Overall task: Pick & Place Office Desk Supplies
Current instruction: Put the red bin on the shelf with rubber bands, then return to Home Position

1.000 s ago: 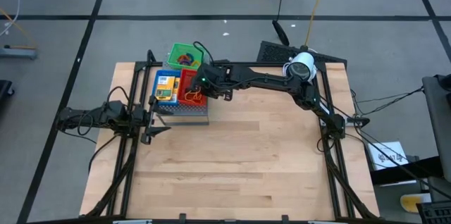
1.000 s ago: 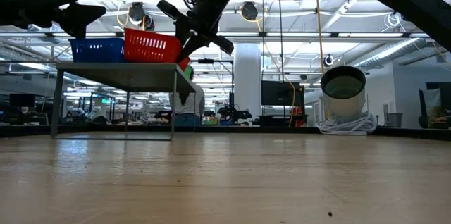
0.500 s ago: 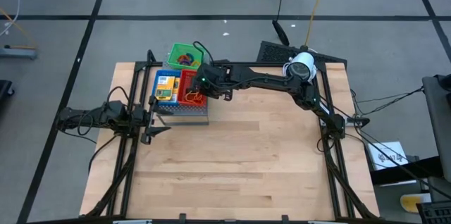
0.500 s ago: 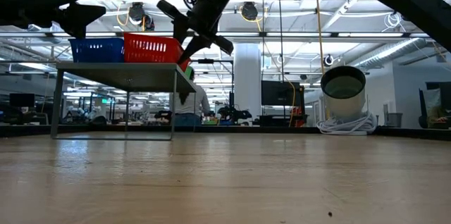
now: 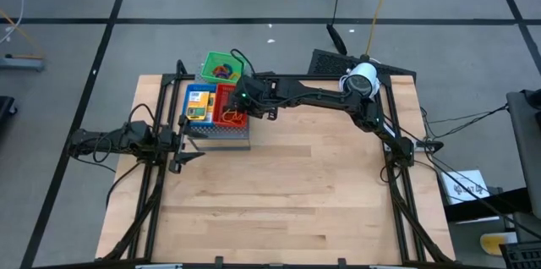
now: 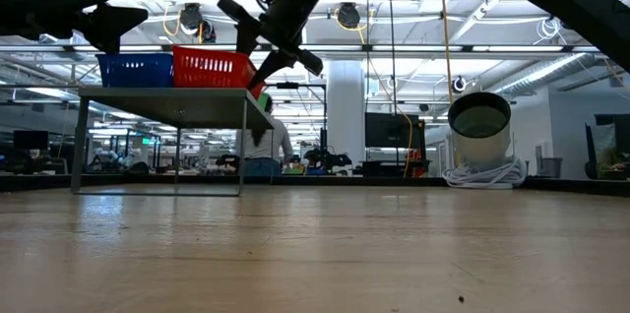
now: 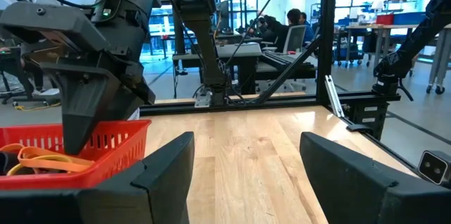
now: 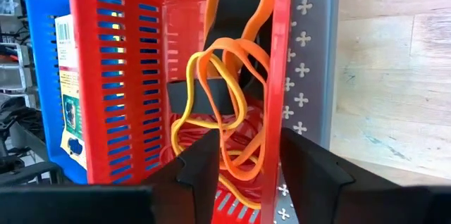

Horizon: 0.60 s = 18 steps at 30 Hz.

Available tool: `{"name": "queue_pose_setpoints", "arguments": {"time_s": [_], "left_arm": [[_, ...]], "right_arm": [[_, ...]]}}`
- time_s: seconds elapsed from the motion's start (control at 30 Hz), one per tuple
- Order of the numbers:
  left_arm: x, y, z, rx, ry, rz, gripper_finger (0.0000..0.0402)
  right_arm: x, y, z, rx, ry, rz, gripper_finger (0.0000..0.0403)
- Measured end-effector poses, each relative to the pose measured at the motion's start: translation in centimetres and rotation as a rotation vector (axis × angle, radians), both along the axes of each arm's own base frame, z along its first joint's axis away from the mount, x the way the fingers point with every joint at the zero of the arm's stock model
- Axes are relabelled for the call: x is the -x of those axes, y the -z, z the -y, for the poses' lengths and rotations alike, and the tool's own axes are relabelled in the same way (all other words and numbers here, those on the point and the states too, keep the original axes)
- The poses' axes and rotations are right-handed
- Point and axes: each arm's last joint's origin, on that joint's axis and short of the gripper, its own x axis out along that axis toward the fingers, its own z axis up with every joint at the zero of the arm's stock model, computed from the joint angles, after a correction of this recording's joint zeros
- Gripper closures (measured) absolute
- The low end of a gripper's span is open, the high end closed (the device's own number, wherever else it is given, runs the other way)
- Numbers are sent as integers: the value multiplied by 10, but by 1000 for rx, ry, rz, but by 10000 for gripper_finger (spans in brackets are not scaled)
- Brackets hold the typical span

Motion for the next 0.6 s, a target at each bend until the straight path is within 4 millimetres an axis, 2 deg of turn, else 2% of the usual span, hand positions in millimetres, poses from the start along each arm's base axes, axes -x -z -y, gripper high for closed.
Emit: {"name": "queue_pose_setpoints", "arguments": {"time_s": [0.3, 0.6], "left_arm": [[0, 0, 0, 0, 0, 0, 133], [0, 0, 0, 0, 0, 0, 133]], "right_arm": [[0, 0, 0, -2, -1, 0, 234], [2, 1, -1, -5, -1, -21, 216]]}}
